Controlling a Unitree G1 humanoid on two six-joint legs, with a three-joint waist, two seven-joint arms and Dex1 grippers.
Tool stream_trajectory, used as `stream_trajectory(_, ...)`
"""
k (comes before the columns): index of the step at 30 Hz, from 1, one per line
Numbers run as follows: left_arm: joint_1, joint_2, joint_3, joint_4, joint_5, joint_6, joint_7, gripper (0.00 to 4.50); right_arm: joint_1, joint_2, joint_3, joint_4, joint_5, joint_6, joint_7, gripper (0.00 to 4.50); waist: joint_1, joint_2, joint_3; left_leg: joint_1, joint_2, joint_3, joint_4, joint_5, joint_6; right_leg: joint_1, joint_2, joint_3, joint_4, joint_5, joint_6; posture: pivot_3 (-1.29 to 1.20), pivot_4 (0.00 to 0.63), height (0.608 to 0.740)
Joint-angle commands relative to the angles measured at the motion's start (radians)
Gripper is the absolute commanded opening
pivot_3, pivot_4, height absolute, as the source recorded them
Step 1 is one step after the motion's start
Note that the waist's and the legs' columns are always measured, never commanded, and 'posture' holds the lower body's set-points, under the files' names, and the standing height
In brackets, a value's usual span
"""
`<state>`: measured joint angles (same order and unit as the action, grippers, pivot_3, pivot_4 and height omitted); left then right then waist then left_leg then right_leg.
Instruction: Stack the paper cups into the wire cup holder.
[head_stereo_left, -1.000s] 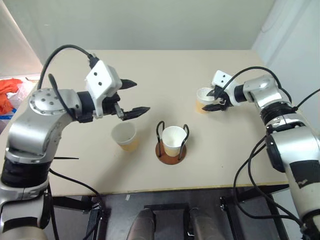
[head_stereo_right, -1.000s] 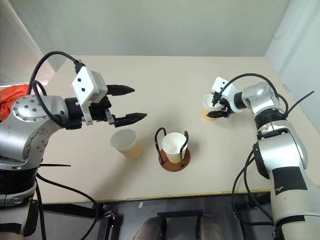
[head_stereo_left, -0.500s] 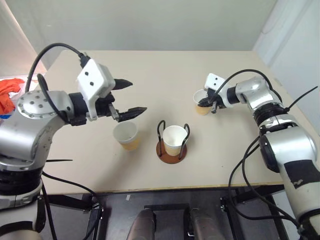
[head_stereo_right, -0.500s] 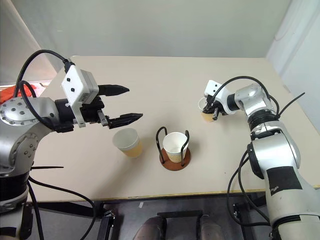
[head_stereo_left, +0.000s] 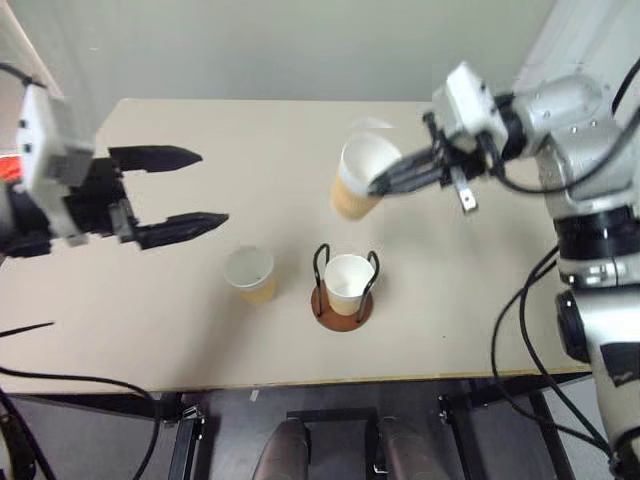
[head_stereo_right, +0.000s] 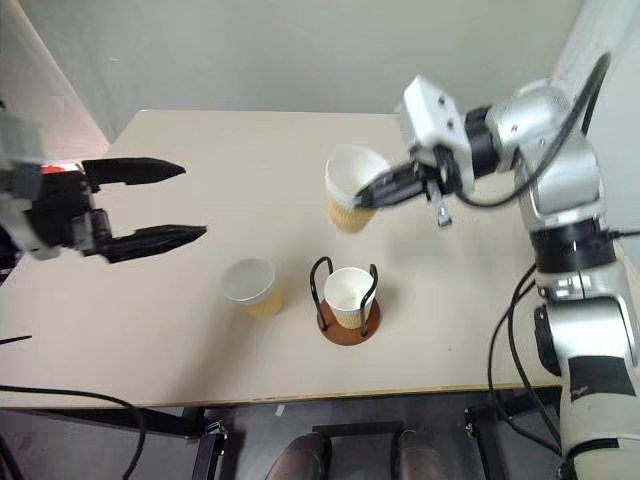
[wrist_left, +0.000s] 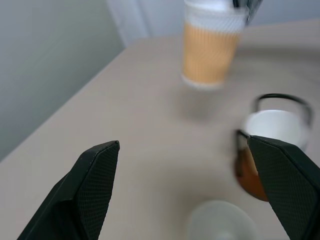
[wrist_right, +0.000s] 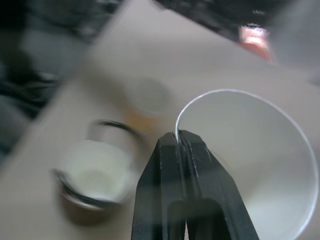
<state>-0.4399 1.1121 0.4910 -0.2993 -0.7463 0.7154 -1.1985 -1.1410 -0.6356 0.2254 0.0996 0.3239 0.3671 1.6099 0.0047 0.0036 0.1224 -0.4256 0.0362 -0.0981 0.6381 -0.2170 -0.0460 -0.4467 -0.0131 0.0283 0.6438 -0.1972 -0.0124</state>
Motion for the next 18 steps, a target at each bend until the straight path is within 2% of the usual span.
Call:
stream_trajectory(1, 0.021, 0.029, 0.085, -0.026, -0.115, 0.038, -0.076, 4.50, 0.023, -0.035, 0.007, -0.189, 0.070, 0.088, 0.004, 0.03, 0.000, 0.000, 0.000, 0.000, 0.000, 0.000, 0.000, -0.001, 0.001, 0.000, 0.000, 0.000, 0.001, 0.000, 0.001, 0.00, 0.150, 0.740)
stream_trajectory(6, 0.084, 0.059, 0.102, -0.011, -0.118, 0.039, -0.100, 4.50, 0.052, -0.028, 0.037, -0.200, 0.024, 0.075, -0.039, 0.03, -0.004, 0.000, 0.000, 0.007, 0.001, 0.000, -0.001, 0.003, 0.002, 0.004, 0.000, 0.001, 0.002, 0.001, 0.002, 0.00, 0.150, 0.740)
stream_trajectory(11, 0.118, 0.048, 0.120, -0.034, -0.124, 0.042, -0.072, 4.50, 0.073, -0.029, 0.045, -0.218, 0.025, 0.082, -0.052, 0.03, -0.005, 0.000, 0.000, 0.007, 0.000, -0.001, -0.004, 0.011, 0.002, 0.003, 0.001, 0.002, 0.003, 0.005, -0.004, 0.00, 0.150, 0.740)
stream_trajectory(18, 0.172, 0.052, 0.146, -0.062, -0.128, 0.039, -0.051, 4.50, 0.084, -0.034, 0.082, -0.168, -0.037, 0.031, -0.059, 0.03, -0.004, 0.000, 0.000, 0.006, 0.000, -0.001, -0.004, 0.011, 0.002, 0.002, 0.001, 0.002, 0.002, 0.005, -0.005, 0.00, 0.150, 0.740)
